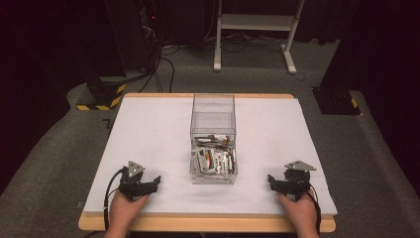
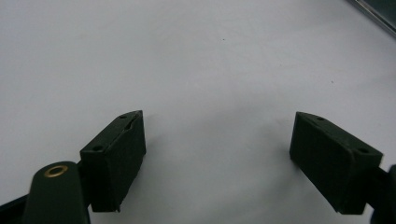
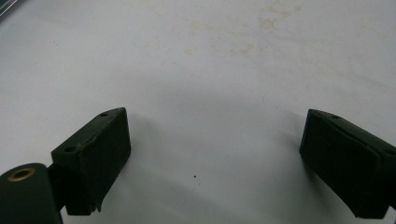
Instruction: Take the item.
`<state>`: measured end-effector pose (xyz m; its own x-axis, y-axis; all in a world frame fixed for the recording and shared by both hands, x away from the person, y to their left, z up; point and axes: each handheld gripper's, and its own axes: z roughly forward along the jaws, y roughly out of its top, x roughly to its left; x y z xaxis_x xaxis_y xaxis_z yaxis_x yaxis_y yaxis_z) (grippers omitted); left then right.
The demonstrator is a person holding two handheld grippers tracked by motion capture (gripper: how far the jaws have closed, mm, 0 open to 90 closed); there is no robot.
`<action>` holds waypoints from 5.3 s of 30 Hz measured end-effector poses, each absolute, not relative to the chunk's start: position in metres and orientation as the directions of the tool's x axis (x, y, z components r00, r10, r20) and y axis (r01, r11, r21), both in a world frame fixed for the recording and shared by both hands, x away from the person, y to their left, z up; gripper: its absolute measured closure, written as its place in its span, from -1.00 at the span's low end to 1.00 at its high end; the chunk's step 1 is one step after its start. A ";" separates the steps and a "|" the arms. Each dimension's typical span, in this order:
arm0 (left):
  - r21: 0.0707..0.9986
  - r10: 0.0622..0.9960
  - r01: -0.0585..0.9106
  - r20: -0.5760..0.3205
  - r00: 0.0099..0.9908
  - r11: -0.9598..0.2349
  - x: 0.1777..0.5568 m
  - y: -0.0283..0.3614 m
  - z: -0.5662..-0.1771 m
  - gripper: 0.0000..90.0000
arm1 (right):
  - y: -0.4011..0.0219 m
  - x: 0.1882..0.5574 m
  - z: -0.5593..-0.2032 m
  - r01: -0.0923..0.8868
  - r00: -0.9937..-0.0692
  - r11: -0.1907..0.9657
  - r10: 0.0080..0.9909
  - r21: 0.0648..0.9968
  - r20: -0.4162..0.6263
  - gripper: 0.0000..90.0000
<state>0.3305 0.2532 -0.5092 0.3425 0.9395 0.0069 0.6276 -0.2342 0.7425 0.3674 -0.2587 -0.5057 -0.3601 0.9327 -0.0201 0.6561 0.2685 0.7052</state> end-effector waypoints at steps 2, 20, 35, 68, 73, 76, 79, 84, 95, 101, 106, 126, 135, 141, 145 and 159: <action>0.742 0.939 0.628 0.008 0.343 -0.235 0.331 0.253 -0.509 -0.59 | -0.259 0.367 -0.506 0.656 -0.360 0.268 0.933 0.706 -0.020 -0.81; 0.738 0.940 0.632 0.006 0.342 -0.235 0.331 0.253 -0.509 -0.59 | -0.259 0.368 -0.506 0.658 -0.359 0.267 0.933 0.704 -0.018 -0.81; 0.735 0.931 0.630 0.006 0.365 -0.252 0.331 0.249 -0.503 -0.58 | -0.259 0.368 -0.505 0.657 -0.356 0.265 0.934 0.706 -0.019 -0.79; 0.821 0.892 0.509 0.000 0.453 -0.258 0.313 0.218 -0.465 -0.50 | -0.259 0.367 -0.506 0.655 -0.355 0.267 0.935 0.707 -0.024 -0.80; 0.829 0.886 0.499 -0.007 0.463 -0.254 0.310 0.215 -0.460 -0.51 | -0.258 0.367 -0.506 0.655 -0.355 0.267 0.935 0.707 -0.025 -0.80; 0.836 0.880 0.491 -0.021 0.475 -0.245 0.308 0.211 -0.455 -0.51 | -0.258 0.367 -0.506 0.655 -0.355 0.267 0.935 0.707 -0.024 -0.80; 0.845 0.877 0.475 -0.016 0.481 -0.245 0.303 0.208 -0.447 -0.51 | -0.258 0.367 -0.506 0.655 -0.355 0.267 0.935 0.707 -0.024 -0.80; 0.858 0.869 0.453 -0.015 0.495 -0.243 0.299 0.203 -0.438 -0.50 | -0.258 0.367 -0.506 0.655 -0.355 0.267 0.935 0.707 -0.025 -0.80; 0.870 0.850 0.424 -0.009 0.526 -0.253 0.298 0.191 -0.426 -0.49 | -0.258 0.367 -0.506 0.655 -0.354 0.267 0.935 0.707 -0.025 -0.80; 0.878 0.840 0.405 -0.006 0.542 -0.255 0.302 0.180 -0.419 -0.49 | -0.258 0.367 -0.506 0.655 -0.355 0.267 0.935 0.707 -0.025 -0.80; 0.884 0.830 0.385 0.008 0.557 -0.266 0.306 0.170 -0.412 -0.49 | -0.258 0.367 -0.506 0.655 -0.354 0.267 0.935 0.707 -0.025 -0.80; 0.895 0.795 0.367 -0.022 0.606 -0.255 0.323 0.138 -0.407 -0.44 | -0.258 0.367 -0.506 0.654 -0.354 0.269 0.935 0.707 -0.029 -0.80; 0.883 0.786 0.374 -0.010 0.619 -0.283 0.325 0.126 -0.412 -0.44 | -0.258 0.367 -0.506 0.653 -0.354 0.273 0.935 0.706 -0.033 -0.80; 0.870 0.778 0.385 -0.003 0.628 -0.307 0.327 0.118 -0.417 -0.48 | -0.258 0.367 -0.506 0.653 -0.354 0.273 0.935 0.706 -0.033 -0.80; 0.868 0.780 0.392 -0.008 0.625 -0.305 0.329 0.115 -0.421 -0.49 | -0.258 0.367 -0.506 0.653 -0.354 0.273 0.935 0.707 -0.035 -0.80; 0.872 0.797 0.381 0.019 0.603 -0.309 0.328 0.111 -0.430 -0.20 | -0.257 0.367 -0.506 0.652 -0.350 0.270 0.936 0.709 -0.035 -0.79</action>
